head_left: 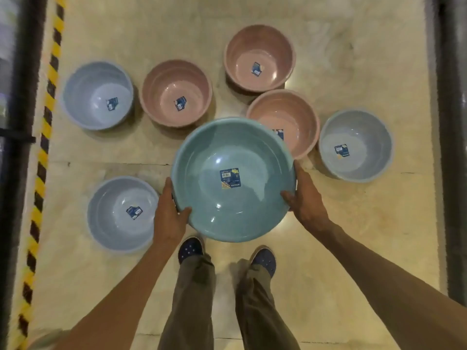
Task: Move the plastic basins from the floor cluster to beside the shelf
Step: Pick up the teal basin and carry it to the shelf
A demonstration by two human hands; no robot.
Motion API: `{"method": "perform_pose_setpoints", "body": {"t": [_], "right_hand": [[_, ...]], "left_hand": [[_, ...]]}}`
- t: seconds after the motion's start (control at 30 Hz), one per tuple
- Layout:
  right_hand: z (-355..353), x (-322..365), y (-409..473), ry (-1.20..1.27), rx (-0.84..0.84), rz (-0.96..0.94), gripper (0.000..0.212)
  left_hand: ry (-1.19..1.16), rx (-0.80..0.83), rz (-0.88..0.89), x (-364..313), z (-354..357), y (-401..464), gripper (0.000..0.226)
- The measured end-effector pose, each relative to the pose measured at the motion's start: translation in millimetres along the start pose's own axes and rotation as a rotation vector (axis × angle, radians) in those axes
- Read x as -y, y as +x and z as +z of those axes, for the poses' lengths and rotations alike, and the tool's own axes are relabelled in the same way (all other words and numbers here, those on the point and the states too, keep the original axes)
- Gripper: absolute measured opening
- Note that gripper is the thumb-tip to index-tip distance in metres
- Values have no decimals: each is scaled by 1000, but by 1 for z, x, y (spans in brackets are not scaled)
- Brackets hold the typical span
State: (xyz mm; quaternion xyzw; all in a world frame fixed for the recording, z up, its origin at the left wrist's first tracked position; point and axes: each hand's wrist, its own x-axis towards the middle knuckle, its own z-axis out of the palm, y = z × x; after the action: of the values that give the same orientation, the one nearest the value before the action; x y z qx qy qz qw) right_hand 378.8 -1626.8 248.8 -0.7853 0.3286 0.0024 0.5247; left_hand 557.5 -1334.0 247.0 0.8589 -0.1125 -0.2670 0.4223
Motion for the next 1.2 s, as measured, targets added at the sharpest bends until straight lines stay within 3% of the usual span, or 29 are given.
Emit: {"method": "perform_pose_setpoints", "body": {"t": [0.23, 0.4, 0.63, 0.7, 0.83, 1.2], "right_hand": [[121, 87, 30, -27, 203, -65, 74], [220, 138, 50, -91, 329, -159, 61], [336, 171, 61, -301, 436, -72, 65], [362, 172, 67, -305, 466, -98, 63], [404, 157, 85, -361, 493, -172, 62], [490, 70, 139, -716, 587, -129, 66]], "left_hand": [[-29, -138, -206, 87, -103, -27, 90], [-73, -243, -329, 154, -171, -49, 90], [-118, -332, -482, 236, -232, -69, 87], [-88, -347, -525, 252, -238, -67, 82], [-102, -358, -629, 291, -234, -59, 94], [-54, -403, -787, 382, -171, -19, 89]]}}
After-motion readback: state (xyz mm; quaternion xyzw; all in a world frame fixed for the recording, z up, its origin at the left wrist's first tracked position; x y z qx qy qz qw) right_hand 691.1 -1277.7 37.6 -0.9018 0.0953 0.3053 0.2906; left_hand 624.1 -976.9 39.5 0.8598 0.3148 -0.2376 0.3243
